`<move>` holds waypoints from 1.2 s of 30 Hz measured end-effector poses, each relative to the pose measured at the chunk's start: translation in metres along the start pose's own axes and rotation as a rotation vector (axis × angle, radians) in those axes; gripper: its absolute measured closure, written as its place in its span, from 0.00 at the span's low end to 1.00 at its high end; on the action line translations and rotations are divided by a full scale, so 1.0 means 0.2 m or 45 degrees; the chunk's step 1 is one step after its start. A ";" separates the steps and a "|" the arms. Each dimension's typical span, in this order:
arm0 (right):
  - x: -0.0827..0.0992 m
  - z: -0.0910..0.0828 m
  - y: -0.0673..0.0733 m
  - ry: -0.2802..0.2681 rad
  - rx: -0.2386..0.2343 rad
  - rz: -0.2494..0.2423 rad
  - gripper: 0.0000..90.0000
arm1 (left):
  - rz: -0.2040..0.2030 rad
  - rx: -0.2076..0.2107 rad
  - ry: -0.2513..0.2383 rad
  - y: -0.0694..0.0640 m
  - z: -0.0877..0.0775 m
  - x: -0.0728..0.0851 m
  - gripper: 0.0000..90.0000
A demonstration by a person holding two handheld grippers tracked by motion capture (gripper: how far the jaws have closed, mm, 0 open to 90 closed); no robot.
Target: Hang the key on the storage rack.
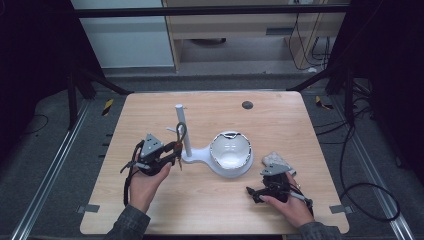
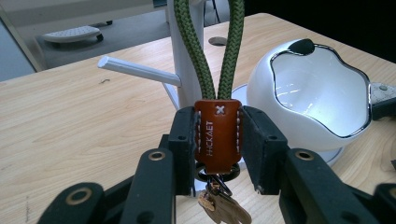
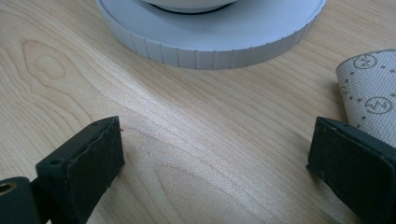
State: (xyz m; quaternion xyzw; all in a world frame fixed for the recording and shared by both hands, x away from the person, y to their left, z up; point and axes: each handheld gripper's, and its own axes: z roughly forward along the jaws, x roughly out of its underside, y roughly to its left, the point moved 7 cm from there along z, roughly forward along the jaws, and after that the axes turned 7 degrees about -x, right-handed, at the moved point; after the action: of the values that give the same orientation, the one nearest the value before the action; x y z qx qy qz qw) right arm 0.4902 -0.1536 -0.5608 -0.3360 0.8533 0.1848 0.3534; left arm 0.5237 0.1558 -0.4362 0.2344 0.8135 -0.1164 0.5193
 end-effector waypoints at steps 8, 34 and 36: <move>0.00 0.00 0.00 0.000 -0.001 0.000 0.04 | -0.001 -0.004 0.014 0.01 0.02 0.00 0.73; 0.00 0.00 0.00 0.000 0.000 0.000 0.04 | 0.000 -0.061 0.181 0.12 0.03 0.19 0.24; 0.00 0.00 0.00 0.000 0.000 0.000 0.04 | -0.008 -0.054 0.212 0.13 0.04 0.23 0.20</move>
State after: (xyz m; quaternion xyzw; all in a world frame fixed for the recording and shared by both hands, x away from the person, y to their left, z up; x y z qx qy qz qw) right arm 0.4902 -0.1536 -0.5608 -0.3360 0.8533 0.1849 0.3533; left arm 0.5275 0.1867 -0.4798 0.2296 0.8569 -0.0808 0.4545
